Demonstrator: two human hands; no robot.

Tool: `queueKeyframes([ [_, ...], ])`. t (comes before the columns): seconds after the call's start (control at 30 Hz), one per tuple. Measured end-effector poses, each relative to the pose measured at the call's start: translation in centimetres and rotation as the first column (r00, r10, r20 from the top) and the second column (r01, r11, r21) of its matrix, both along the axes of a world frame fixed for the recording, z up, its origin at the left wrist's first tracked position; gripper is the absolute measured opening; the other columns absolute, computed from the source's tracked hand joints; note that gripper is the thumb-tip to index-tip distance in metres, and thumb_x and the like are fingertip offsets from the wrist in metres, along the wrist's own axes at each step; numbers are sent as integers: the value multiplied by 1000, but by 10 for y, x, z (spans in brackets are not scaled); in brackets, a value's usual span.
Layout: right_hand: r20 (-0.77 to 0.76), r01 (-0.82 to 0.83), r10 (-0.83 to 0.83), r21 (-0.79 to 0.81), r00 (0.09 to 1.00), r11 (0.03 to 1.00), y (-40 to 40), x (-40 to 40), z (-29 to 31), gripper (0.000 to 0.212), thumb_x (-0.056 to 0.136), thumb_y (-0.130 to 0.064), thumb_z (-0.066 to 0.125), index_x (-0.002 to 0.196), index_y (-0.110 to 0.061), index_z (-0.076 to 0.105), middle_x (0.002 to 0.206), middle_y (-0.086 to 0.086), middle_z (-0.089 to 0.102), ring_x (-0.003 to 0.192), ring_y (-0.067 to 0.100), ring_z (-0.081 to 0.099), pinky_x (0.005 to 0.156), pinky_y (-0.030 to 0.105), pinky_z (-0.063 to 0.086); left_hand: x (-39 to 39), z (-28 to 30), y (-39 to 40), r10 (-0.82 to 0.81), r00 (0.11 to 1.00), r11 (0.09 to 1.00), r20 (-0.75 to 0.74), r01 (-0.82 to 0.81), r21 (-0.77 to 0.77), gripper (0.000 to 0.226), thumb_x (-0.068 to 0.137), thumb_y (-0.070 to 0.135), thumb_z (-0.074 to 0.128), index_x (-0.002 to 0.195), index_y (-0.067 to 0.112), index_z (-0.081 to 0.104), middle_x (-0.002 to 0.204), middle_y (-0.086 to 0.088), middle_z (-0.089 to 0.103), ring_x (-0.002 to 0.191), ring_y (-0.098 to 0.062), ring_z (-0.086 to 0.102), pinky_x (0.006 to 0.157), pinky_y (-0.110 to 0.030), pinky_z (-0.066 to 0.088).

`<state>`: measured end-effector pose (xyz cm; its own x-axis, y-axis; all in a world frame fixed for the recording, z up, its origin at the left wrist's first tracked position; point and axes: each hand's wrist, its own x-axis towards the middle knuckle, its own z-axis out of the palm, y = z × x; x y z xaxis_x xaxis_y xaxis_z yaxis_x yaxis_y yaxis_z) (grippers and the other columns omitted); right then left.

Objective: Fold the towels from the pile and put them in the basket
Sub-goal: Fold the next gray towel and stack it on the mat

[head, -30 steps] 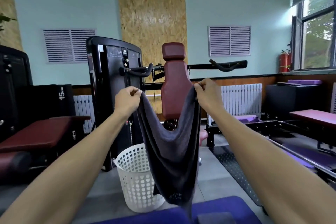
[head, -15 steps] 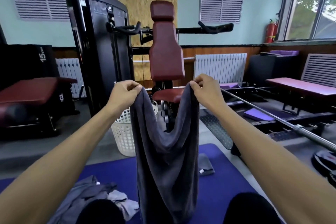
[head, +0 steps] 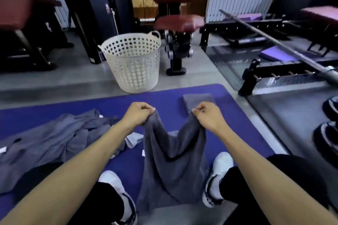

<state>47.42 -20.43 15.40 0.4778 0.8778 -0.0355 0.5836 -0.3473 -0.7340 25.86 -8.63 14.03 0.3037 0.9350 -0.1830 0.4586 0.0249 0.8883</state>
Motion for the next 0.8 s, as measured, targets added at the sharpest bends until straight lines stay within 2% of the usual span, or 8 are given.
queueKeyframes([
  [0.1, -82, 11, -20, -101, 996, 995, 17, 9, -47, 18, 91, -22, 65, 74, -18, 62, 65, -5, 59, 71, 13, 55, 66, 23, 34, 3, -53, 14, 40, 999, 982, 4, -39, -186, 14, 91, 15, 69, 77, 14, 68, 70, -4, 62, 59, -15, 54, 55, -26, 48],
  [0.23, -177, 26, -65, -214, 982, 977, 43, 22, -102, 18, 92, -24, 64, 79, -13, 64, 71, -2, 63, 74, 16, 58, 58, 21, 40, 5, -115, 40, 100, 993, 937, -56, -113, -329, 8, 91, 12, 69, 85, 9, 65, 71, -12, 61, 51, -14, 55, 44, -24, 50],
  [0.3, -205, 23, -80, -265, 976, 964, 58, 25, -132, 18, 93, -24, 63, 81, -11, 65, 73, 0, 63, 77, 19, 59, 63, 24, 40, 4, -152, 54, 118, 988, 911, -98, -147, -385, 9, 91, 11, 68, 84, 11, 63, 77, -15, 62, 60, -19, 58, 51, -30, 57],
  [0.4, -236, 0, -81, -325, 968, 946, 81, 23, -177, 19, 95, -24, 62, 81, -11, 63, 80, 4, 64, 83, 21, 60, 70, 25, 40, 0, -208, 70, 128, 971, 886, -200, -202, -417, 13, 91, 8, 67, 82, 14, 61, 79, -12, 60, 62, -18, 55, 48, -25, 55],
  [0.53, -261, -27, -69, -347, 963, 938, 102, 18, -222, 20, 97, -26, 61, 81, -14, 60, 72, 1, 63, 70, 16, 59, 64, 27, 45, 1, -261, 86, 106, 958, 880, -268, -216, -424, 15, 91, 7, 66, 79, 14, 60, 73, -9, 59, 60, -18, 56, 65, -37, 59],
  [0.6, -272, -32, -68, -347, 960, 937, 112, 17, -245, 20, 97, -27, 61, 79, -18, 59, 65, -4, 59, 60, 9, 55, 55, 21, 40, 2, -287, 95, 76, 948, 902, -310, -198, -384, 14, 90, 9, 68, 79, 14, 61, 71, -7, 63, 60, -19, 59, 62, -29, 57],
  [0.7, -272, -31, -62, -324, 960, 946, 124, 13, -269, 25, 97, -27, 61, 73, -24, 56, 60, -7, 55, 56, 5, 51, 50, 14, 34, 1, -309, 104, 79, 927, 958, -367, -173, -230, 7, 88, 13, 71, 83, 13, 66, 71, 4, 63, 60, -7, 57, 54, -6, 42],
  [0.8, -295, -34, -57, -294, 954, 955, 133, 8, -285, 26, 97, -27, 61, 72, -27, 55, 58, -4, 56, 54, 8, 54, 50, 13, 37, -4, -321, 116, 146, 937, 978, -318, -185, -97, 4, 85, 16, 75, 85, 17, 71, 84, 3, 69, 77, -8, 64, 75, -11, 48],
])
